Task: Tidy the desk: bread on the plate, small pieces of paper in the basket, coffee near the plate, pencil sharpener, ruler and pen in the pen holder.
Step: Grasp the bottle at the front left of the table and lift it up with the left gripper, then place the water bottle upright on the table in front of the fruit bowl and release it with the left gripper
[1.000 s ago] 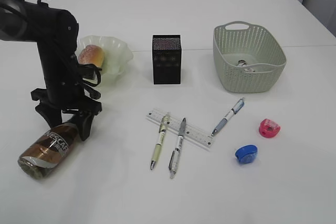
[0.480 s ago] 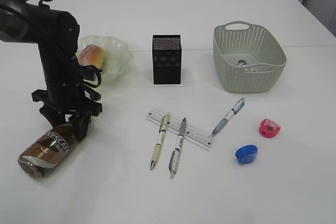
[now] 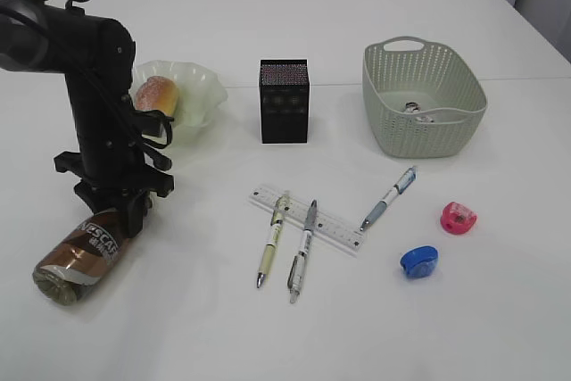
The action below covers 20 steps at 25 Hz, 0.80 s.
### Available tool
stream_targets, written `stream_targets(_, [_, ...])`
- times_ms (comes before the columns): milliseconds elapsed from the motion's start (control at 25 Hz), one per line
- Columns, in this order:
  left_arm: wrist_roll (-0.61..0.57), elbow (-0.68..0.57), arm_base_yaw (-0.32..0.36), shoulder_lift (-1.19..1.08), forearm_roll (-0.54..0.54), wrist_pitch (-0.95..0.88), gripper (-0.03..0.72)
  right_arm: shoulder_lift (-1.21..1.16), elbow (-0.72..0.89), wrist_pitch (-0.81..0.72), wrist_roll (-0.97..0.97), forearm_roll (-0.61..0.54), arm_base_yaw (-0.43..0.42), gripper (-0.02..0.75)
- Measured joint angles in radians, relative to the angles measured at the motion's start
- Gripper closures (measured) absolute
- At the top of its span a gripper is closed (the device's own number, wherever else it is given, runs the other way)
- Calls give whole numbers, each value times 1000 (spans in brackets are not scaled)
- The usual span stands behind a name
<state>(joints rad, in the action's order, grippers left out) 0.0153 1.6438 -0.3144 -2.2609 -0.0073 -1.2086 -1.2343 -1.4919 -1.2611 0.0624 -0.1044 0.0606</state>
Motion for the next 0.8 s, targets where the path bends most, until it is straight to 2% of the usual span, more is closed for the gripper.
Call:
stream_targets(240, [-1, 0, 0, 22, -6, 11, 445, 0, 0, 0, 0, 0, 0, 185])
stream_targets(600, [-1, -7, 0, 269, -26, 71, 446, 0, 0, 0, 0, 0, 0, 185])
stream_targets(680, [-1, -44, 0, 320, -26, 123, 446, 0, 0, 0, 0, 0, 0, 185])
stream_targets(800, [1, -163, 0, 415, -26, 235, 446, 0, 0, 0, 0, 0, 0, 185])
